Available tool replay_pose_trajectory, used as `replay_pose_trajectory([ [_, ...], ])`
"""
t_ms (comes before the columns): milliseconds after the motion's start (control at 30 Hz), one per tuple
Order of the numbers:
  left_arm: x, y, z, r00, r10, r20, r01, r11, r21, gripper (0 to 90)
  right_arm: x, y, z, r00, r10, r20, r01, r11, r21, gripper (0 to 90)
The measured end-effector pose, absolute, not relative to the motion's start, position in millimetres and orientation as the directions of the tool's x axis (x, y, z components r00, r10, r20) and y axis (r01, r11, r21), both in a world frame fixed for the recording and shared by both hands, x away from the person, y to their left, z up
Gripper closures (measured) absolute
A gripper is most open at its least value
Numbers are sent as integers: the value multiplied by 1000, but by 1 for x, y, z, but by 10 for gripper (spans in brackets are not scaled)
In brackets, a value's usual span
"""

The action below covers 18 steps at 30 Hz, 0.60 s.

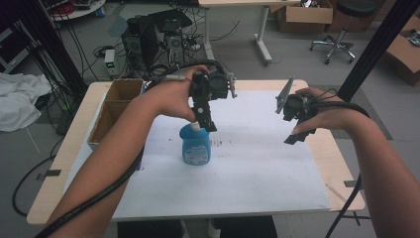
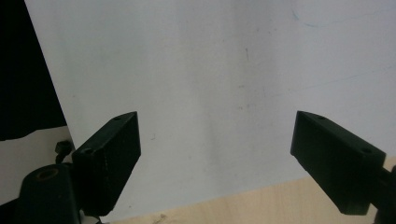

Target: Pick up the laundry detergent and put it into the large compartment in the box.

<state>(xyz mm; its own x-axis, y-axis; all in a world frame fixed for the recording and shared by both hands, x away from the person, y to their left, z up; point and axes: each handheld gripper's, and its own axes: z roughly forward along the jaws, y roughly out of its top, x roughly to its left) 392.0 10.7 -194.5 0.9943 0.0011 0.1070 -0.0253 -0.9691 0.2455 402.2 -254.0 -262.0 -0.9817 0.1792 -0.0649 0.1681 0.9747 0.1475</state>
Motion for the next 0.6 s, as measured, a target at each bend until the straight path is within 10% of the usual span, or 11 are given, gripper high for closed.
replay_pose_trajectory([
  [600, 397, 37, -210, 996, 24, 85, 4, -975, 222, 1, 403, -248, -272, -984, 167, -54, 158, 977, 146, 162],
])
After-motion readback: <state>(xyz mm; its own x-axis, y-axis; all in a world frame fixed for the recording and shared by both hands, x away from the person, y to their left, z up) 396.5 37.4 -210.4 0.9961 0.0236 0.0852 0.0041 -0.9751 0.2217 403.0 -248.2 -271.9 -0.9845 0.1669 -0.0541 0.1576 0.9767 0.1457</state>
